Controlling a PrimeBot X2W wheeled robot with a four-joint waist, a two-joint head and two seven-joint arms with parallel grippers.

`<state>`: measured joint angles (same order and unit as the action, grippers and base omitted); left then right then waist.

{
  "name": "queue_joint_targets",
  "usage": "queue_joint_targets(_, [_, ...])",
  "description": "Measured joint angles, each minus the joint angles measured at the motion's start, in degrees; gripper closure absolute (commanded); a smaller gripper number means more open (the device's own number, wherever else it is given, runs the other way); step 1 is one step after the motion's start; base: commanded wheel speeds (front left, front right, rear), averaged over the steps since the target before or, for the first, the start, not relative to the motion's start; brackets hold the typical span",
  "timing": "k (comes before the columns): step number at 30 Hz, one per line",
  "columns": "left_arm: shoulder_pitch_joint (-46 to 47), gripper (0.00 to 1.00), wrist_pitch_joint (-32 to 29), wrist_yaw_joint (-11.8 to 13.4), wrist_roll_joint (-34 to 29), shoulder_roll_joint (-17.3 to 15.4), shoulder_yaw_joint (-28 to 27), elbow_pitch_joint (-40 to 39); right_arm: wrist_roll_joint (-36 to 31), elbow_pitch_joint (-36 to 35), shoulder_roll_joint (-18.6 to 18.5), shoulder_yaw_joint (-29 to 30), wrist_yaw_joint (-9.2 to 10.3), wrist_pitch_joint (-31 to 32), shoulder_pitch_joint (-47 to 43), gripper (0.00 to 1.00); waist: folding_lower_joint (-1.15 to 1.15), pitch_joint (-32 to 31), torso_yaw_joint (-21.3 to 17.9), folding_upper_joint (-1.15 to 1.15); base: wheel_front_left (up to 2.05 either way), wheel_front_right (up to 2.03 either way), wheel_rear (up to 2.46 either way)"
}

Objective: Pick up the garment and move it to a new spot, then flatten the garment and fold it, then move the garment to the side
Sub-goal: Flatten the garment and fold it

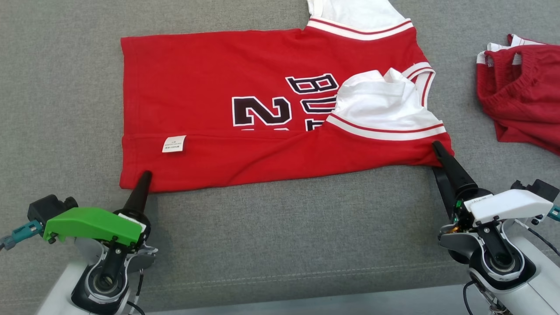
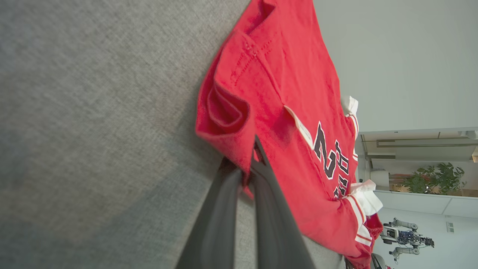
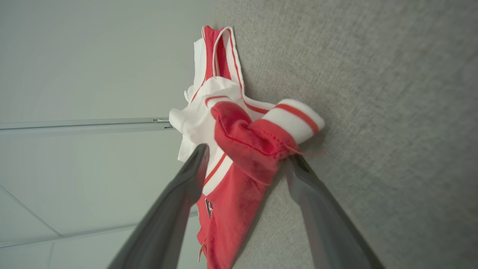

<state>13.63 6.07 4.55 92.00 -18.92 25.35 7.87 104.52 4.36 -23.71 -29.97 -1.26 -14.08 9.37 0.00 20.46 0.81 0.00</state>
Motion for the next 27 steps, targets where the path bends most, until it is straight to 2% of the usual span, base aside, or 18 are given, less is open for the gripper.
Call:
queue_joint_targets(1, [0.1,1.00,0.0,0.0,0.0,0.0,0.0,0.3,0.0,0.3,0.0,0.0,0.11,0.1,0.2,0.02,0.00,0.0,0.1,0.00,0.00,0.00,0.00])
queue_joint_targets(2, [0.3,1.00,0.0,-0.1,0.0,0.0,-0.1,0.5,0.0,0.6,0.0,0.0,0.11,0.1,0.3,0.09,0.00,0.0,0.1,0.00,0.00,0.00,0.00])
queue_joint_targets(3, [0.5,1.00,0.0,-0.1,0.0,0.0,-0.1,0.7,0.0,1.0,-0.1,0.0,0.11,0.4,0.5,0.24,0.00,0.0,0.2,0.00,0.00,0.00,0.00])
queue_joint_targets(4, [0.5,1.00,0.0,-0.5,0.0,0.0,-0.2,0.8,0.0,1.3,-0.1,0.0,0.11,0.5,0.7,0.53,0.00,0.0,0.3,0.00,0.00,0.00,0.00])
queue_joint_targets(5, [0.5,1.00,0.0,-0.5,0.0,0.0,-0.3,0.9,0.0,1.6,-0.1,0.0,0.11,0.6,0.8,0.59,0.00,0.0,0.4,0.00,0.00,0.00,0.00])
queue_joint_targets(6, [0.5,1.00,0.0,-0.5,0.0,0.0,-0.4,1.0,0.0,1.9,-0.3,0.0,0.11,0.8,0.9,0.70,0.00,-0.1,0.4,0.00,0.00,0.00,0.00])
queue_joint_targets(8, [0.5,1.00,0.0,-0.6,0.0,0.0,-0.6,1.2,0.0,2.5,-0.7,0.0,0.10,1.1,1.0,1.00,0.00,-0.1,0.5,0.00,0.00,0.00,0.00])
queue_joint_targets(14, [0.5,1.00,0.2,-1.8,0.0,0.0,-0.9,1.5,-0.4,3.5,-2.2,-0.4,-0.30,2.6,1.7,1.00,0.00,-0.3,0.6,0.00,0.00,0.00,0.00])
queue_joint_targets(20, [0.3,1.00,1.7,-3.1,0.0,1.1,-1.3,1.2,-0.2,3.6,-3.1,0.3,-1.77,2.9,1.4,1.00,0.00,-1.0,0.7,0.00,0.00,0.00,0.00])
queue_joint_targets(27, [-4.6,1.00,4.1,-4.1,0.0,2.5,-1.2,-1.0,0.0,2.9,-3.6,0.6,-2.93,2.7,-3.1,1.00,0.00,-2.8,1.0,0.00,0.00,0.00,0.00])
